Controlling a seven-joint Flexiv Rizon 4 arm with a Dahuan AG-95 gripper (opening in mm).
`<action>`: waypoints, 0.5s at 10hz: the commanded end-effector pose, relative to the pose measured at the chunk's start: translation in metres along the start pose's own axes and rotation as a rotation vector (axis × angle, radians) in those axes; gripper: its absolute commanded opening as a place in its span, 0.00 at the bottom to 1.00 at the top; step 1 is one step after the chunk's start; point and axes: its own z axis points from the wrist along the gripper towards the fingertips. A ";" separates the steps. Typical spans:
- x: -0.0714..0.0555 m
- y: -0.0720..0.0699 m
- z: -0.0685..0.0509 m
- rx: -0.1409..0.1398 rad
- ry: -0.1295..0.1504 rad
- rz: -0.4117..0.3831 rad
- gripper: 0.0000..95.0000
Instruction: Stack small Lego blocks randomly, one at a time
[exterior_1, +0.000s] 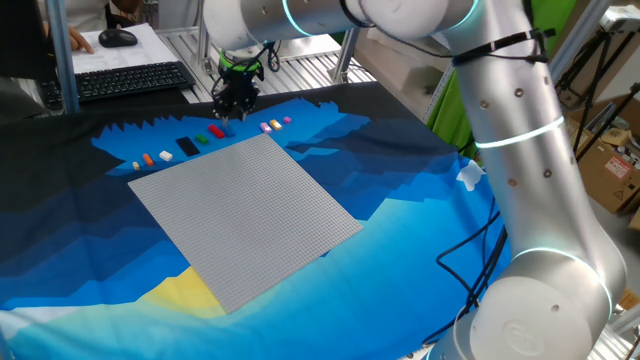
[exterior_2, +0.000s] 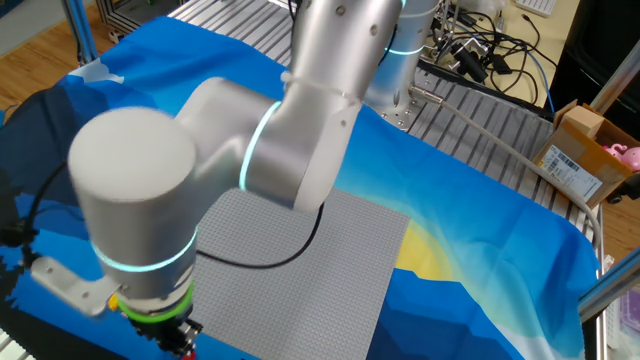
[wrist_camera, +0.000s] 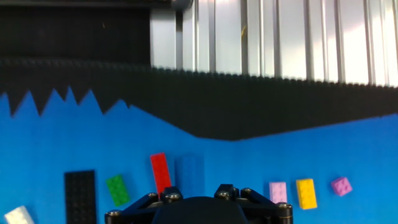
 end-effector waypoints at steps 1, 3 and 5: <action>0.004 0.000 -0.001 -0.002 -0.006 0.000 0.40; 0.004 0.002 -0.002 -0.007 -0.006 -0.001 0.40; 0.004 0.002 -0.002 -0.007 0.001 0.002 0.40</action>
